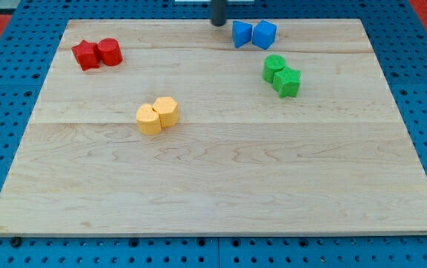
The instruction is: Push the blue triangle slightly into the blue cube
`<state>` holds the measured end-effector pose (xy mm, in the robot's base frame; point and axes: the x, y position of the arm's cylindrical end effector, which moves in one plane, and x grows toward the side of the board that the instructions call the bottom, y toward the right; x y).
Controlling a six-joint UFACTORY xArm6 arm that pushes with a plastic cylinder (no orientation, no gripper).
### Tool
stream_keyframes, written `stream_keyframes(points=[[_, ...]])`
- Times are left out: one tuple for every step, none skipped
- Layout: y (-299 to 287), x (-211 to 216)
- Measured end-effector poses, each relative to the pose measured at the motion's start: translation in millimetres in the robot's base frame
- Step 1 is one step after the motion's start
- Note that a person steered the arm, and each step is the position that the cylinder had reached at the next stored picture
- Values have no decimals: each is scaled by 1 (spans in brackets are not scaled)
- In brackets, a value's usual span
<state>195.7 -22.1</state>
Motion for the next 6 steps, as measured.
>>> stream_keyframes(points=[[-44,17],[-13,47],[16,47],[38,47],[71,46],[81,51]])
